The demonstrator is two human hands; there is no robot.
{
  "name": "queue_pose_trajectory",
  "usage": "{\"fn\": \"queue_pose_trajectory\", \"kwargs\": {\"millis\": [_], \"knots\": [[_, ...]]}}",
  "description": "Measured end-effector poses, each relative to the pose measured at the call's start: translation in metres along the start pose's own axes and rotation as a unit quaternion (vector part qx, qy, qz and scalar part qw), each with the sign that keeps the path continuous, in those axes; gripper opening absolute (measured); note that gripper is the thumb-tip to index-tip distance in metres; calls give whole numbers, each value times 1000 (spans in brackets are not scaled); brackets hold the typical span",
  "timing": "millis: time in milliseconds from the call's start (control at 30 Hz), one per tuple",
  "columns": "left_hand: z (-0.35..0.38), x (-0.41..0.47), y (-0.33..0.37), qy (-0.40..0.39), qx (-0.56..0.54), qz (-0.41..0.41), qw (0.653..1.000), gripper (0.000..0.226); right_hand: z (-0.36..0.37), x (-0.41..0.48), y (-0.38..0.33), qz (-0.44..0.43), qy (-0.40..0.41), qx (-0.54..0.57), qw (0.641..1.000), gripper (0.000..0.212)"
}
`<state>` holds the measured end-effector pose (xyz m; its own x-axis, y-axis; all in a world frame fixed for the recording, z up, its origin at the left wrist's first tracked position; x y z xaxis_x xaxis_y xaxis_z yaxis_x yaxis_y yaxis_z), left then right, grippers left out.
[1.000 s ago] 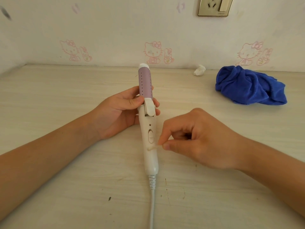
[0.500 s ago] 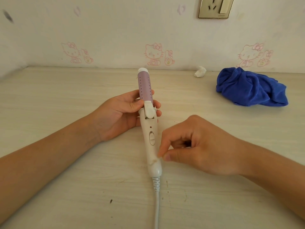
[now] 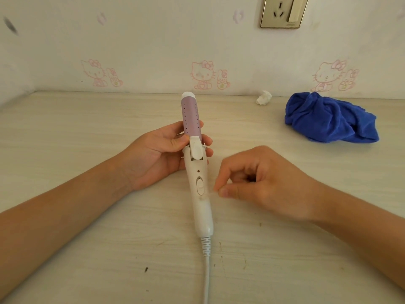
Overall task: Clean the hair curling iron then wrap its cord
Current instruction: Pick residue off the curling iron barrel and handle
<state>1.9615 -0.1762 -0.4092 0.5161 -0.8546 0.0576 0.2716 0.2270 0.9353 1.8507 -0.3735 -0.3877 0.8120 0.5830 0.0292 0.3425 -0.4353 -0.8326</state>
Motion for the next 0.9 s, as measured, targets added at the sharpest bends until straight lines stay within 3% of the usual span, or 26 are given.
{"fn": "queue_pose_trajectory", "kwargs": {"millis": [267, 467, 633, 900], "knots": [[3, -1, 0, -9, 15, -6, 1000, 51, 3, 4, 4, -24, 126, 22, 991, 11], [6, -1, 0, -7, 23, -8, 1000, 49, 5, 8, 6, -23, 172, 2, 985, 10], [11, -2, 0, -20, 55, -24, 998, 44, 0, 5, 4, -35, 131, 25, 991, 10], [12, -2, 0, -19, 45, -27, 998, 44, -9, 3, 2, -70, 151, 163, 973, 8]]}}
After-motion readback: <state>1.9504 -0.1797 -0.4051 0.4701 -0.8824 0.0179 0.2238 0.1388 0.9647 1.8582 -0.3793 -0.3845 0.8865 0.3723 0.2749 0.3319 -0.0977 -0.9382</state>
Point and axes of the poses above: each hand's wrist, its own x-axis towards the middle knuckle, its own z-axis out of the palm, y = z × x, the point moved 2 cm from there along x, towards the middle knuckle, and after that the axes turned 12 degrees about -y, right-handed, at the moved point
